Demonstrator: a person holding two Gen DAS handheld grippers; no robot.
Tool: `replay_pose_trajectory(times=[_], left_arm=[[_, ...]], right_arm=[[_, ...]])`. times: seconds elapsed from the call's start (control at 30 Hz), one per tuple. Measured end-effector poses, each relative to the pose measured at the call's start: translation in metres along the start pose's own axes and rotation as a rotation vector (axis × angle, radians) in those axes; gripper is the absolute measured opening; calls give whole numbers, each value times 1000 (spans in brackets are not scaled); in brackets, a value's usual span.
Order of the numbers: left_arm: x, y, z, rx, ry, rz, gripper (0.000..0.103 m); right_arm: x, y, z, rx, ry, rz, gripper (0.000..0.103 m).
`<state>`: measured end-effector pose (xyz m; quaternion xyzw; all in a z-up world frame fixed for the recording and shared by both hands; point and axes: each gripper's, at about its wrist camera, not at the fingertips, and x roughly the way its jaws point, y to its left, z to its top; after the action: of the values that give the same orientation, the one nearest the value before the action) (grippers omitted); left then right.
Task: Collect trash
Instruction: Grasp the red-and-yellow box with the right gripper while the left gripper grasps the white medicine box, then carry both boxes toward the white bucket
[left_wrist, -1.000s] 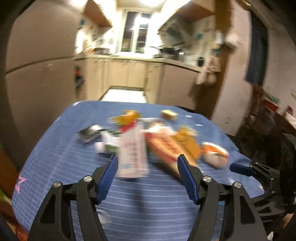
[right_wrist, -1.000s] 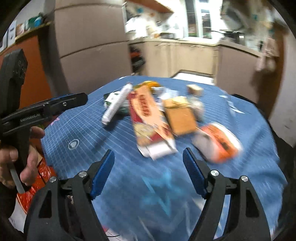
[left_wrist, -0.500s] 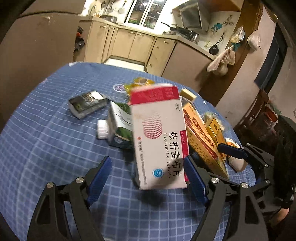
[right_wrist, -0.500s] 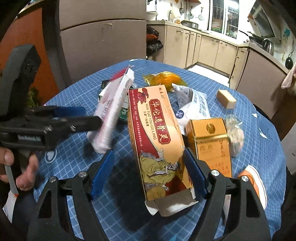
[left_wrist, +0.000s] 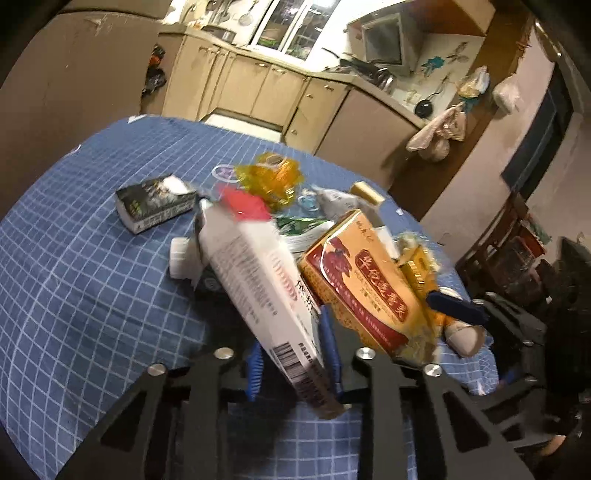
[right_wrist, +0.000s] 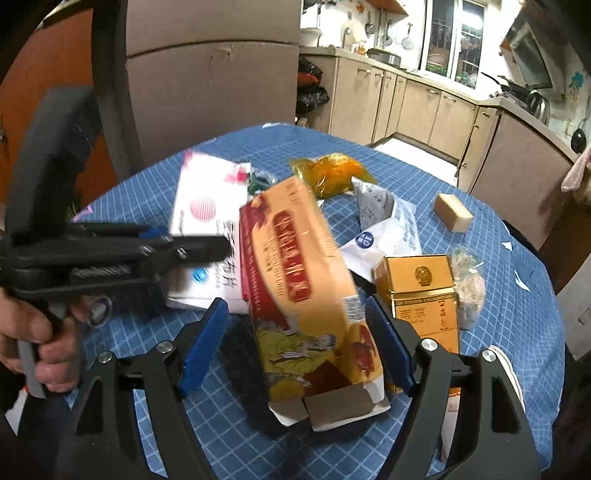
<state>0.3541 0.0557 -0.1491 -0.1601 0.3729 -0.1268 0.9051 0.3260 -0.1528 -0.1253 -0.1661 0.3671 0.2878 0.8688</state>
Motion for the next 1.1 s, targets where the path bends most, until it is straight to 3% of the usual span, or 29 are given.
replay_pose_trajectory(times=[0.1, 0.3, 0.33, 0.7, 0.73, 0.77, 0.9, 1.1], left_arm=[[-9, -2, 0, 10, -10, -9, 17], [-13, 4, -5, -7, -4, -21, 18], [-11, 5, -1, -8, -3, -20, 18], [-21, -1, -1, -10, -47, -42, 17], [-23, -2, -2, -12, -50, -48, 17], [-25, -3, -2, -13, -53, -53, 17], [-34, -11, -3, 6, -72, -56, 17], [-47, -38, -7, 66, -85, -81, 17]], right_arm=[[9, -1, 3, -6, 23, 1, 72], [26, 1, 8, -2, 52, -47, 71], [28, 1, 9, 0, 57, -75, 62], [-11, -7, -3, 152, -48, -101, 37], [-15, -6, -6, 161, -58, -107, 21], [-19, -7, -8, 177, -67, -105, 19], [-36, -12, -16, 268, -104, -72, 18], [-76, -17, -30, 340, -168, -137, 18]])
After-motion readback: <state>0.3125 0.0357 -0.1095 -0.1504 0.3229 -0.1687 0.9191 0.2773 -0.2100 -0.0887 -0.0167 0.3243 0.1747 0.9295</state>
